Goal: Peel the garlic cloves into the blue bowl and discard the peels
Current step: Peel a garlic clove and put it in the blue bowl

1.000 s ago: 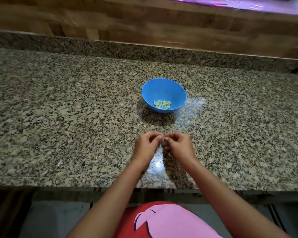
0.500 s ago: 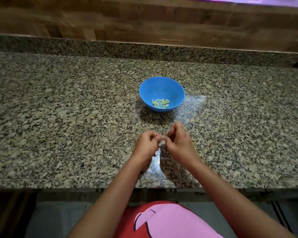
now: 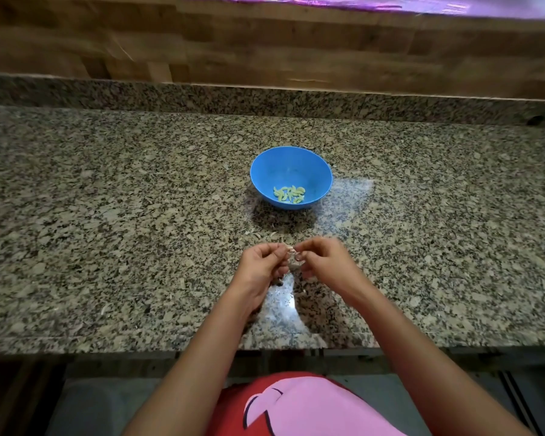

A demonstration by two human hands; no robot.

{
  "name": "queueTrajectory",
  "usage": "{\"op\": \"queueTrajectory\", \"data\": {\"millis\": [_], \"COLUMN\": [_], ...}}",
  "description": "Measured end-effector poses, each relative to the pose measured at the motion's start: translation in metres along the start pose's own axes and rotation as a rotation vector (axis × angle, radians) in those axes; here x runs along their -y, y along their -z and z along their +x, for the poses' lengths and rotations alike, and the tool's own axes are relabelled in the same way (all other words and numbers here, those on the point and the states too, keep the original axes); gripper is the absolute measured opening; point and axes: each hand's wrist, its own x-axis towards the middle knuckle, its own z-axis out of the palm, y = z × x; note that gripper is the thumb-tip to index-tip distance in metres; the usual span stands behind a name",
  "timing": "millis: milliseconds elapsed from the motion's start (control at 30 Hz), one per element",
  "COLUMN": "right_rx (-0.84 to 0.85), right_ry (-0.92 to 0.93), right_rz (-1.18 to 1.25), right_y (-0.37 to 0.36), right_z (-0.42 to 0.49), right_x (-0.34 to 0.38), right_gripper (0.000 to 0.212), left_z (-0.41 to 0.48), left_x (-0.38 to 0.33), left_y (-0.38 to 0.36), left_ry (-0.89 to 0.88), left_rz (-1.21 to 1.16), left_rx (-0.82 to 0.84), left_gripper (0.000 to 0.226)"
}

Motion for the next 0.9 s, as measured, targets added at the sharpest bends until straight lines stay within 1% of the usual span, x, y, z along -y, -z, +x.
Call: {"op": "queueTrajectory", "data": {"millis": [67,133,233,367,433,467,500,533,600,633,667,733,800,900], "right_rx": [0.004,-0.047,-0.102,-0.136,-0.135,-0.145,-0.166,-0.192,-0.210,-0.194,-0.172,-0.133,-0.117,-0.193], "right_ry": [-0.007,0.027,0.099,0.109,0.140,0.170,0.202,0.229,0.271,0.279,0.270,0.224,0.181,0.194], "right_rz": [0.132,0.174,0.106,-0.008,-0.092,-0.137,-0.181,-0.220,-0.296,-0.339,-0.372,-0.366,-0.312,-0.204], "right_y": [0.000,-0.001,-0.003,-0.004,-0.005,-0.006,-0.007,-0.009,-0.010,-0.011,-0.011,-0.009,-0.005,-0.004], "right_z": [-0.002,-0.004,-0.003,-0.001,-0.001,0.001,0.001,0.002,0.002,0.001,0.000,-0.002,-0.003,-0.002], "right_x": [0.003,0.002,-0.001,-0.006,-0.007,-0.007,-0.007,-0.007,-0.007,-0.009,-0.011,-0.013,-0.011,-0.009], "right_gripper": [0.011,0.010,0.009,0.007,0.007,0.008,0.008,0.007,0.007,0.007,0.008,0.014,0.020,0.015], "left_z": [0.000,0.000,0.000,-0.002,-0.003,-0.004,-0.004,-0.005,-0.004,-0.003,-0.002,-0.003,-0.003,-0.003], "left_x": [0.002,0.004,0.006,0.003,-0.001,-0.003,-0.004,-0.003,-0.004,-0.004,-0.004,-0.005,-0.004,-0.001], "left_y": [-0.001,-0.002,-0.003,0.000,0.000,-0.002,-0.004,-0.006,-0.010,-0.010,-0.008,-0.005,-0.003,-0.005], "left_ry": [-0.015,-0.033,-0.098,-0.286,-0.323,-0.319,-0.287,-0.231,-0.107,-0.067,-0.045,-0.030,-0.029,-0.044], "left_rz": [-0.003,0.028,0.184,0.604,0.676,0.650,0.575,0.455,0.145,0.029,-0.024,-0.038,-0.013,0.043], "left_rx": [0.007,0.013,-0.006,-0.024,-0.035,-0.038,-0.046,-0.060,-0.095,-0.118,-0.136,-0.120,-0.096,-0.074], "left_gripper": [0.009,0.009,0.010,0.011,0.012,0.011,0.010,0.011,0.011,0.010,0.010,0.009,0.008,0.006]}}
